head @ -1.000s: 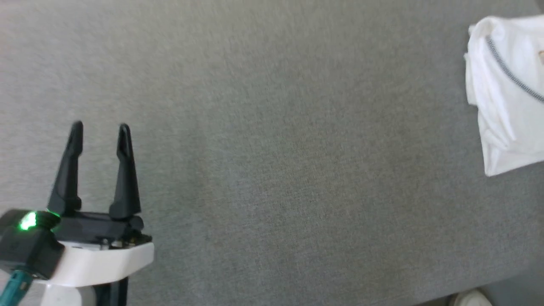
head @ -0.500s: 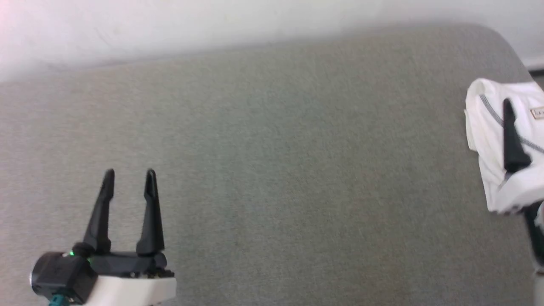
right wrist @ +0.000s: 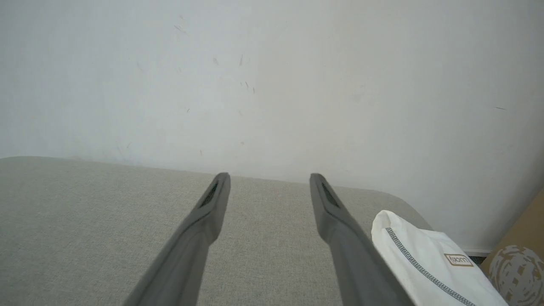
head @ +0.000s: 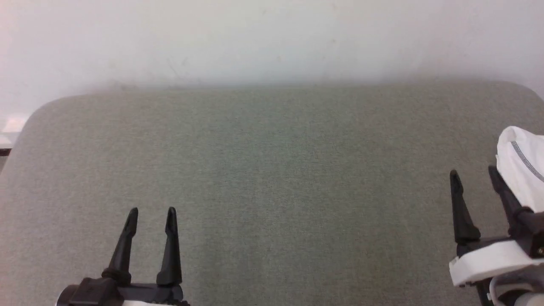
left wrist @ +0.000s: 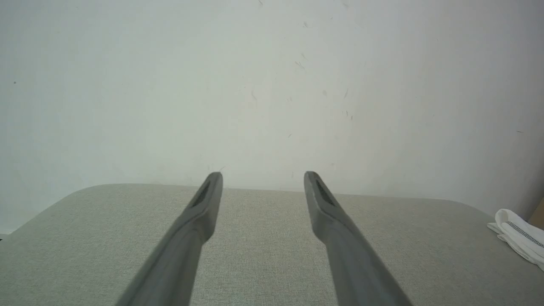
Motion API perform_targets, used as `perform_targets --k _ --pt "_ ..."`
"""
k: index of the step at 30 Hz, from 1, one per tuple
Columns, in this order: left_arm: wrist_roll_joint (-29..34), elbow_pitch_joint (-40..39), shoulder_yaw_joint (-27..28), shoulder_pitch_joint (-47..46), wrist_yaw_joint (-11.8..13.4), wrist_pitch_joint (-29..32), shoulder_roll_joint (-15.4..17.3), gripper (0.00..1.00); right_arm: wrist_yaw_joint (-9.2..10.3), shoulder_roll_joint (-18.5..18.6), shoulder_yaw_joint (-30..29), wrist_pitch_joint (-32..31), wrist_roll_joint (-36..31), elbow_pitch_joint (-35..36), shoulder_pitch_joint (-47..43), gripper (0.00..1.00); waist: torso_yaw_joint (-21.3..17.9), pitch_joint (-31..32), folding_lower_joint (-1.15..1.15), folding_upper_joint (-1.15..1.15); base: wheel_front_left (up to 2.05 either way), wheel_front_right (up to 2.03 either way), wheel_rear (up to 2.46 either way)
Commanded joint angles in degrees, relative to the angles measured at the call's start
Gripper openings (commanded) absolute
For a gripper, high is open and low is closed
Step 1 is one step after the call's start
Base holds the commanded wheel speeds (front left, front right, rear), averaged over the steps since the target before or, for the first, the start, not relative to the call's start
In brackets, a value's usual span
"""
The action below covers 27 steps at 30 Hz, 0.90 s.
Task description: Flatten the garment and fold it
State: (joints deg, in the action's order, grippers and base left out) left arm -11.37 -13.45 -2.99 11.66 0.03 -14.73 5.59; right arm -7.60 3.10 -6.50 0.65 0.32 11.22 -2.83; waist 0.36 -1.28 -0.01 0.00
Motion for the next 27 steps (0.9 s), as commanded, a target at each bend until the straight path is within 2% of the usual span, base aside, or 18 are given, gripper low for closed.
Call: perform_targets --k 1,11,18,22,23,27 --pt "0.55 0.46 -0.18 0.53 -0.42 -0.27 -0.29 1.0 0.11 -0.18 -0.02 0.86 0.26 -0.87 -1.14 1.0 1.67 1.57 0.01 0.0 0.0 0.0 0.0" --pt "1.42 3.59 -0.79 1.73 -2.38 -0.27 -1.35 1.0 0.11 -0.21 -2.0 8.81 4.8 -9.89 -4.37 1.0 2.2 1.82 0.01 0.0 0.0 0.0 0.0" --pt "2.14 5.09 -0.04 1.6 -2.97 -0.27 -1.86 1.0 0.11 -0.22 -1.68 10.62 5.11 -13.23 -3.49 1.0 1.54 1.92 0.01 0.0 0.0 0.0 0.0" --pt "2.01 5.74 0.68 1.7 -2.17 -0.27 -2.19 1.0 0.11 -0.22 -1.5 10.87 4.93 -13.59 -3.23 1.0 1.18 2.08 0.01 0.0 0.0 0.0 0.0" --pt "1.93 5.68 0.52 1.21 -2.3 0.02 -1.95 0.0 0.0 -0.07 -1.55 10.54 4.78 -13.55 -3.86 0.0 1.19 2.07 0.01 0.0 0.0 0.0 0.0" --pt "1.9 5.76 0.45 1.16 -2.3 0.12 -1.9 0.0 -0.01 -0.01 -1.56 10.46 4.77 -13.54 -3.85 0.0 1.14 2.07 0.01 0.0 0.0 0.0 0.0"
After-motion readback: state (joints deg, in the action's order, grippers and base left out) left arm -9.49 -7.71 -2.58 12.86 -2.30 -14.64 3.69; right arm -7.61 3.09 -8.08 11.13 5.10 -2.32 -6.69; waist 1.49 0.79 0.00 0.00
